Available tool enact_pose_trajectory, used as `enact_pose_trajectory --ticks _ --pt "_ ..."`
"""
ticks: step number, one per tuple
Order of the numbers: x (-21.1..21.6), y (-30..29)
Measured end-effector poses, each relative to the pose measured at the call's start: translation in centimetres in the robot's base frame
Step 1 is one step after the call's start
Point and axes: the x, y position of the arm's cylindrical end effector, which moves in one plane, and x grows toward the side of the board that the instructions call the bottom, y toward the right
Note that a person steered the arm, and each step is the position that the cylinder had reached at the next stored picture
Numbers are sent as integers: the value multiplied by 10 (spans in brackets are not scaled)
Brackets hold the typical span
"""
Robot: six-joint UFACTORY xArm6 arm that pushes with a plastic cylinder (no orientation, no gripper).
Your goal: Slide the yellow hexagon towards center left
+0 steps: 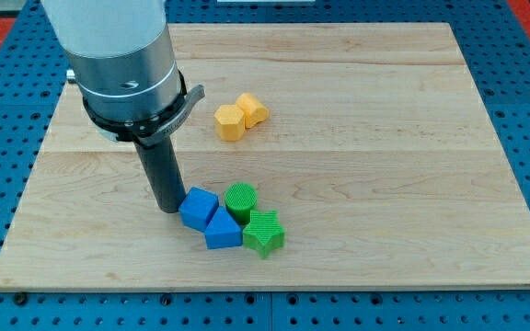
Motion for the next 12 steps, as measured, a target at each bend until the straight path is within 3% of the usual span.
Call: enact_pose_trajectory --ticks 3,6,8,9,12 --pt "-22 13" --pt "-103 90" --pt "-159 80" --pt "-159 108" --pt "-262 54"
